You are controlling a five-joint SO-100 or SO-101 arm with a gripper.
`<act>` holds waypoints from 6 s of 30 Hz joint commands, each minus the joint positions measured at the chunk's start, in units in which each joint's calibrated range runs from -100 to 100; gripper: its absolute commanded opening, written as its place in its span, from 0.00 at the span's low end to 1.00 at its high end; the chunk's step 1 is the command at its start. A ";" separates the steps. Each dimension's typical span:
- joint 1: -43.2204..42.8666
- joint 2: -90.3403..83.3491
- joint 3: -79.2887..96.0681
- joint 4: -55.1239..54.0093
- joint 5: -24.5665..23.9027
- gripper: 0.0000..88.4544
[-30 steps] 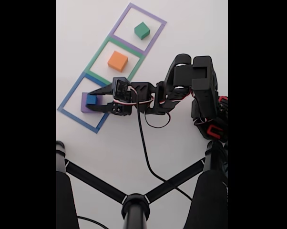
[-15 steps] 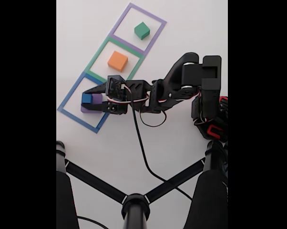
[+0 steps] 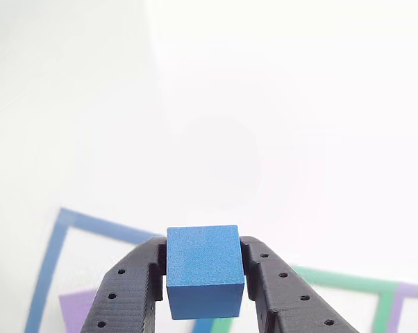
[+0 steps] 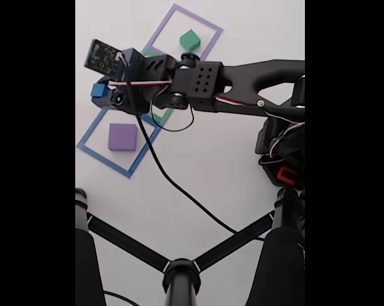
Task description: Tower of hanoi
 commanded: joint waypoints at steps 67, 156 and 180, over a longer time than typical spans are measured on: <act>36.94 -1.13 46.90 -61.86 0.00 0.05; 32.60 -24.53 21.27 -0.19 0.00 0.04; 21.16 -33.10 -13.62 59.06 0.00 0.14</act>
